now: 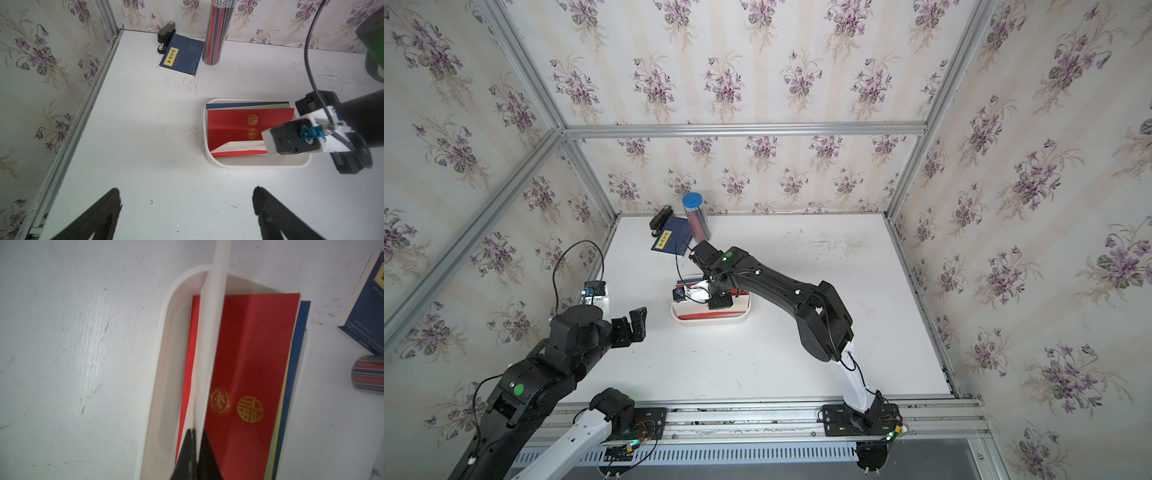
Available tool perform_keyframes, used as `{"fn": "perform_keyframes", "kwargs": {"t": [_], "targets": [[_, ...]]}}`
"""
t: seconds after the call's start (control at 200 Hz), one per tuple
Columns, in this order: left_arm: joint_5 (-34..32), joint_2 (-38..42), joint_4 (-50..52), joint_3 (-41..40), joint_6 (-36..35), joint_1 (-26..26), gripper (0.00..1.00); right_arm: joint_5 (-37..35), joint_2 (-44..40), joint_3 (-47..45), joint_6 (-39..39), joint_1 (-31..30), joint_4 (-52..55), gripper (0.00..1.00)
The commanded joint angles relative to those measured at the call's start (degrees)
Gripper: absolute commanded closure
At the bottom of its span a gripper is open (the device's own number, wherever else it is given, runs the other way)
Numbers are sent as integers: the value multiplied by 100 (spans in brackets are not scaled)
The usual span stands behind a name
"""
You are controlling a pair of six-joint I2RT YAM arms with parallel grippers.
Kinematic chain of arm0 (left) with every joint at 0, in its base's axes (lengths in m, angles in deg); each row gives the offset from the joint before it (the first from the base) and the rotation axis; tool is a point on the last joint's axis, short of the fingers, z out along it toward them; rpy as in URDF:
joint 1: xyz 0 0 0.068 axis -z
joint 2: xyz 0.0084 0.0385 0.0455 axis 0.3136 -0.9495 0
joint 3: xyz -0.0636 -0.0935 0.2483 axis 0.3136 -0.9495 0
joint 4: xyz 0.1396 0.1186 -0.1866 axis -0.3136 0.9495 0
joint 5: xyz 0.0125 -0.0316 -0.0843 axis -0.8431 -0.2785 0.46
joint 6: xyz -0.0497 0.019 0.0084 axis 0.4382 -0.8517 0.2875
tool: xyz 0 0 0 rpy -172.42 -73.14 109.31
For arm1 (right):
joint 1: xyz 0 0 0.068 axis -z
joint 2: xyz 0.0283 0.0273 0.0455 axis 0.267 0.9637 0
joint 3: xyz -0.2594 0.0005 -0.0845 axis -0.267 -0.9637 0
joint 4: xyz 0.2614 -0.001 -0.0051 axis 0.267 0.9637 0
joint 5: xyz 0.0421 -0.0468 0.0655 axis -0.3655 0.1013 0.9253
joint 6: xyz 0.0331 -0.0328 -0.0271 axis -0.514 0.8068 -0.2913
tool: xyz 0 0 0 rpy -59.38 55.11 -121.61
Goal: Put the sealed envelopes into the storage box
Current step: Place the envelope in the storage box.
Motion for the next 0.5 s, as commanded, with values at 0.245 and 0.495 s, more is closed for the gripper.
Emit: {"fn": "perform_keyframes", "kwargs": {"t": [0.245, 0.495], "targets": [[24, -43, 6, 52, -30, -5, 0, -216, 123, -22, -130, -60, -140, 100], [25, -44, 8, 48, -30, -3, 0, -568, 3, -132, -419, -93, -670, 75]]}}
